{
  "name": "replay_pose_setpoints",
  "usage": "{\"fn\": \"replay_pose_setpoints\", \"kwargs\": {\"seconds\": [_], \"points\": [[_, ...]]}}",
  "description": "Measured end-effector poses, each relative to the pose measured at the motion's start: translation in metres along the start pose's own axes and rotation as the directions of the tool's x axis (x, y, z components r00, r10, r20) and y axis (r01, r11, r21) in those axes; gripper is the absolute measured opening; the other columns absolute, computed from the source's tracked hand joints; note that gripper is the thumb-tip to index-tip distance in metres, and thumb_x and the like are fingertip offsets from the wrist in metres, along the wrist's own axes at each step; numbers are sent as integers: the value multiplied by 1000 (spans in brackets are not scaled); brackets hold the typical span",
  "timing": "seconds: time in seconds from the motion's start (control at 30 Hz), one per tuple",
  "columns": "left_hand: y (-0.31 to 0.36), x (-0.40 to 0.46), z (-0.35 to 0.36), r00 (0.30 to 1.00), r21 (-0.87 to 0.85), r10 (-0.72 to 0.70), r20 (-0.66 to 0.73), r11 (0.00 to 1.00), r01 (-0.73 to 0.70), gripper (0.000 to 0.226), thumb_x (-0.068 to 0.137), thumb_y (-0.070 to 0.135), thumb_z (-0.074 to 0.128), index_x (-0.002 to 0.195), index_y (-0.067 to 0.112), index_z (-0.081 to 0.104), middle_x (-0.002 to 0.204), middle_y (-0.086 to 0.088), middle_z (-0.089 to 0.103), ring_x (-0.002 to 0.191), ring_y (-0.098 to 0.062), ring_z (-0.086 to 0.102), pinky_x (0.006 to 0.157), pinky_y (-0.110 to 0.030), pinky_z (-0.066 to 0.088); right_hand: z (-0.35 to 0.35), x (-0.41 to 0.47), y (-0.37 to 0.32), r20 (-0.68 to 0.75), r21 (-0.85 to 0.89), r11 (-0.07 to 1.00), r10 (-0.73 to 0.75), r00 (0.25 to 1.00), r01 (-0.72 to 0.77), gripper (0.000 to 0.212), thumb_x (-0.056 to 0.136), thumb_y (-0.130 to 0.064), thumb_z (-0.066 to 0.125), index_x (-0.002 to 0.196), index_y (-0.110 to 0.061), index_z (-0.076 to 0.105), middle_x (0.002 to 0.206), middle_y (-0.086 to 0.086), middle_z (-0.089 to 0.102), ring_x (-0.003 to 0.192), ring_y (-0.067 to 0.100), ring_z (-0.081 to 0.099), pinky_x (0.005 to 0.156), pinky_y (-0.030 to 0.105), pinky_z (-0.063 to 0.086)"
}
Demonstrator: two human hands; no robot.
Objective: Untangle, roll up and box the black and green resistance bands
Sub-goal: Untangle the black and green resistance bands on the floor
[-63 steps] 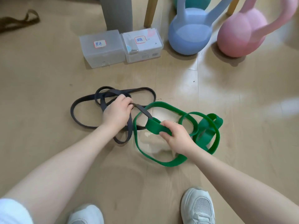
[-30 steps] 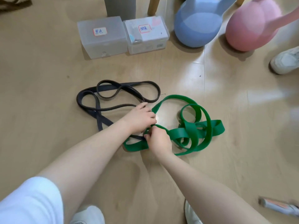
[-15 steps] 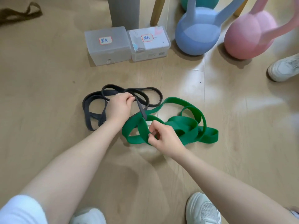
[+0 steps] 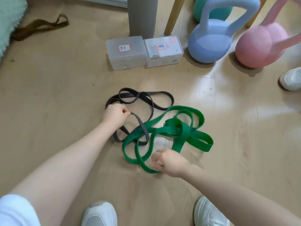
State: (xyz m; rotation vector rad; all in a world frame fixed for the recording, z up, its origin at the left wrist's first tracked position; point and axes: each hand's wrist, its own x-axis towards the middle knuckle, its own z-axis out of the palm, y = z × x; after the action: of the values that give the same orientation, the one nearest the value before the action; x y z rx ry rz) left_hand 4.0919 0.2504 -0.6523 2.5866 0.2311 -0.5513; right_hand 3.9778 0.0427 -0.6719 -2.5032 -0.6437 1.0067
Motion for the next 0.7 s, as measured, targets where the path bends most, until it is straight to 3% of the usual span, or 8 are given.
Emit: {"fn": "replay_pose_setpoints", "kwargs": {"seconds": [0.1, 0.2, 0.27, 0.33, 0.4, 0.5, 0.6, 0.7], "points": [[0, -13, 21, 990, 250, 104, 100, 960, -126, 39, 90, 12, 44, 128, 18, 52, 130, -7, 52, 121, -27, 44, 101, -42, 38, -10, 14, 18, -356, -93, 994, 28, 934, -66, 19, 89, -25, 55, 96, -10, 63, 90, 10, 60, 86, 30, 55, 72, 37, 43], [12, -27, 36, 912, 221, 377, 160, 887, -405, 42, 91, 16, 44, 133, 16, 46, 138, -1, 44, 132, -19, 31, 109, -39, 27, -24, 19, 34, -655, -70, 953, 179, 734, -295, 17, 83, -19, 62, 97, -8, 61, 97, 13, 58, 89, 36, 55, 70, 39, 42], [21, -30, 48, 860, 199, 439, 261, 847, -493, 41, 94, 27, 44, 134, 17, 44, 140, 1, 42, 132, -18, 32, 108, -37, 27, -32, 21, 53, -579, 50, 870, 426, 695, -491, 42, 88, -29, 57, 126, -12, 48, 131, 15, 47, 121, 35, 42, 95, 43, 37], [28, -29, 62, 844, 223, 409, 348, 838, -498, 45, 94, 38, 45, 135, 21, 43, 144, 0, 36, 133, -20, 31, 109, -37, 26, -41, 22, 75, -373, 185, 796, 600, 708, -576, 63, 91, -41, 52, 143, -18, 25, 146, 12, 34, 132, 32, 34, 104, 44, 33], [34, -28, 75, 847, 311, 370, 383, 811, -495, 47, 92, 43, 48, 134, 22, 44, 148, -3, 31, 135, -23, 29, 110, -38, 24, -47, 24, 87, -252, 258, 801, 595, 763, -540, 72, 89, -43, 55, 146, -20, 18, 139, 12, 43, 121, 32, 46, 95, 46, 43], [41, -26, 88, 873, 421, 334, 355, 777, -468, 46, 90, 39, 53, 130, 18, 48, 148, -8, 29, 133, -28, 28, 108, -40, 25, -50, 28, 90, -307, 161, 873, 487, 817, -460, 58, 87, -29, 61, 137, -16, 37, 121, 12, 54, 111, 32, 53, 89, 42, 45], [43, -19, 92, 882, 406, 336, 331, 793, -454, 37, 90, 32, 53, 123, 16, 53, 136, -8, 43, 124, -28, 36, 102, -39, 32, -57, 20, 94, -474, 400, 857, 496, 727, -325, 34, 84, -10, 61, 117, -11, 54, 109, 10, 60, 101, 29, 57, 87, 41, 48], [35, -11, 84, 832, 309, 324, 450, 818, -486, 45, 89, 39, 55, 129, 19, 51, 138, -6, 43, 124, -26, 38, 99, -38, 36, -73, -13, 103, -497, 763, 644, 643, 582, -60, 28, 86, -5, 59, 113, -11, 51, 102, 3, 61, 95, 22, 59, 87, 43, 49]]}}
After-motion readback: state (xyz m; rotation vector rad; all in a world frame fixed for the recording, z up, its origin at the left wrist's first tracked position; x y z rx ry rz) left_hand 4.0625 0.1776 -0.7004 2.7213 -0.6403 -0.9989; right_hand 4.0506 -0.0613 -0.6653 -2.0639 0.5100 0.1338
